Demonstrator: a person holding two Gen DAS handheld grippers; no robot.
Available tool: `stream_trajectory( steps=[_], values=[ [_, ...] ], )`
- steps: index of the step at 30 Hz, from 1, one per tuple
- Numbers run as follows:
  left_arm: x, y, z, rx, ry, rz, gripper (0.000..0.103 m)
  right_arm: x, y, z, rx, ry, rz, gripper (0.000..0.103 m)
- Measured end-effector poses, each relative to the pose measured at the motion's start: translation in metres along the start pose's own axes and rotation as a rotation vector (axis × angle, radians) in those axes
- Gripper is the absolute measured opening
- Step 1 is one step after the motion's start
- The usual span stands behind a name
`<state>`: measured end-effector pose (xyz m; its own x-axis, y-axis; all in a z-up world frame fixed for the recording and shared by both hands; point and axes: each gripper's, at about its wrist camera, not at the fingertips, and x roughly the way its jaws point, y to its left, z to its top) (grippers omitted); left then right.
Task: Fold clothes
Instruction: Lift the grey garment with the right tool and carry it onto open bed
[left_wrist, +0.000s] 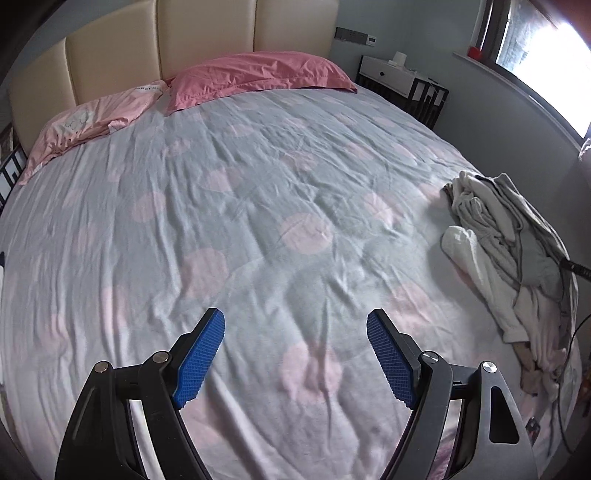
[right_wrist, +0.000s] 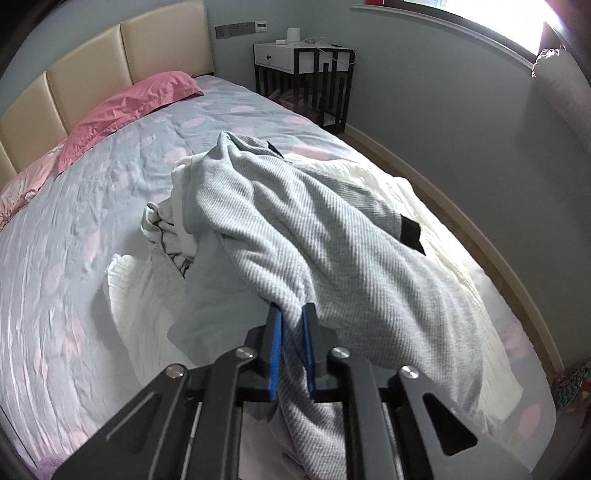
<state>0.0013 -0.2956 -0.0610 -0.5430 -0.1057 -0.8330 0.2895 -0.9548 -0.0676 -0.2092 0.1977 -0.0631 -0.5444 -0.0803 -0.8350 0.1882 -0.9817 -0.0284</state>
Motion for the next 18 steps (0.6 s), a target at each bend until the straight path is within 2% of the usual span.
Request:
stream_trajectory(
  steps=[3,7,12,16,18],
  values=[
    [-0.016,0.024,0.0,0.035,-0.022,0.057,0.08,-0.024,0.002,0.007,-0.008,-0.04,-0.081,0.008],
    [-0.034,0.056,-0.01,0.046,-0.092,0.125,0.08,-0.073,0.027,0.023,-0.059,-0.134,-0.174,0.005],
    [-0.033,0.088,-0.035,0.029,-0.11,0.148,0.08,-0.144,0.077,0.044,-0.12,-0.236,-0.177,0.005],
    [-0.05,0.099,-0.047,0.055,-0.163,0.178,0.08,-0.203,0.146,0.056,-0.2,-0.311,-0.139,0.005],
    [-0.062,0.105,-0.053,0.06,-0.195,0.167,0.08,-0.231,0.184,0.059,-0.231,-0.334,-0.107,0.005]
  ],
)
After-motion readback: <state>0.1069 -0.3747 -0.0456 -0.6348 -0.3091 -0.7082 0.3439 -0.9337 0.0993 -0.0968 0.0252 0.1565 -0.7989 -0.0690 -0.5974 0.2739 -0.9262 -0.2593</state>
